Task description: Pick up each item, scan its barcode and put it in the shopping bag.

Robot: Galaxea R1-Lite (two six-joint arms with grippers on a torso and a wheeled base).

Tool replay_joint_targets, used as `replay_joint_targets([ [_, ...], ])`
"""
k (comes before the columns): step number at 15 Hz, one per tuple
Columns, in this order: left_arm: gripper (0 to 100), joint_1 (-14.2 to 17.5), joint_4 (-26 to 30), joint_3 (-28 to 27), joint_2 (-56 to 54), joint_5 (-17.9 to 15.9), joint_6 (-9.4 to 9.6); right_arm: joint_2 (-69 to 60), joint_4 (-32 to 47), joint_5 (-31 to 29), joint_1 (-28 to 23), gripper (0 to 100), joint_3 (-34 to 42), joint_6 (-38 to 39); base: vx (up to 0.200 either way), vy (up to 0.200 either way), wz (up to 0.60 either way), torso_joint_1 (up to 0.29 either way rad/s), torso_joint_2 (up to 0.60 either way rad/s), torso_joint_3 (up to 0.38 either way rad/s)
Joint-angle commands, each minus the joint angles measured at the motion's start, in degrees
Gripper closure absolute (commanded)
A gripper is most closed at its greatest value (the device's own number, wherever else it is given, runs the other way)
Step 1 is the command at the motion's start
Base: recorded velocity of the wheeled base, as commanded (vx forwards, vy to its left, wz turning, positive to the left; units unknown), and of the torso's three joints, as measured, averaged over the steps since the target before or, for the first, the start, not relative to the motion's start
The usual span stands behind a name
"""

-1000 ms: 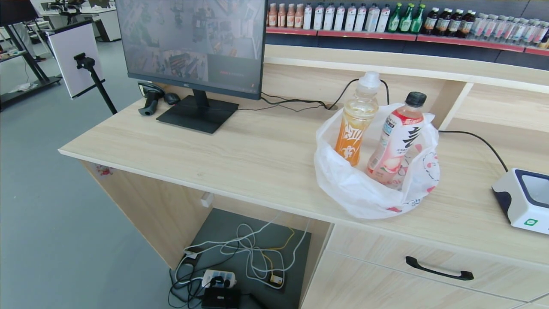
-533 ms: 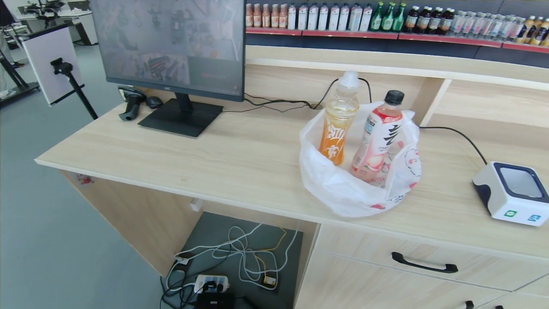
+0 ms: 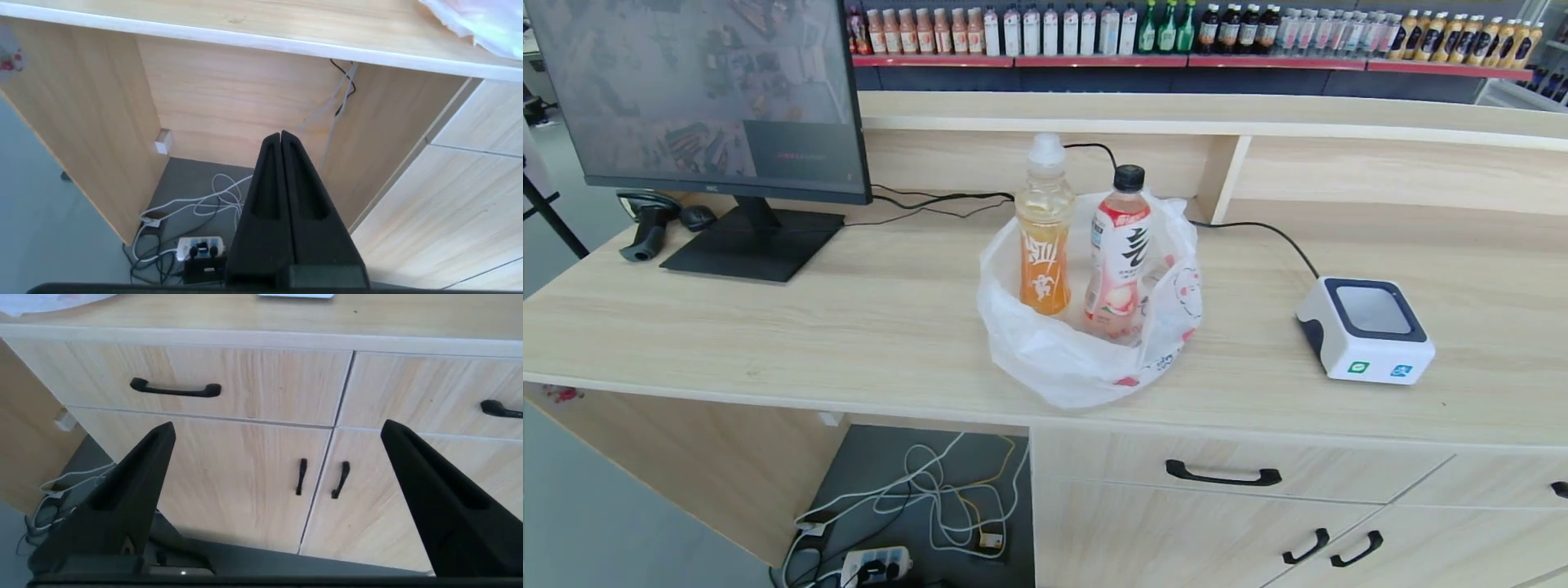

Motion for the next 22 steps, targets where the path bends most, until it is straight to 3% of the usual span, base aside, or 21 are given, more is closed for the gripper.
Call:
replay_joint_targets([
  [1, 100, -0.01, 0.0, 0.0, 0.0, -0.02, -0.1, 0.11, -0.01, 0.01, -0.01, 0, 0.0, -0.07, 0.0, -0.2, 0.0, 0.007, 0.01, 0.002],
  [17, 100, -0.01, 0.09, 0.0, 0.0, -0.02, -0.19, 0.11, -0.01, 0.01, -0.01, 0, 0.0, 0.11, 0.0, -0.2, 0.0, 0.002, 0.0, 0.003],
  [22, 100, -0.01, 0.0, 0.0, 0.0, -0.02, -0.19, 0.11, -0.01, 0.01, -0.01, 0, 0.0, 0.11, -0.04, 0.0, 0.0, 0.0, 0.0, 0.0],
])
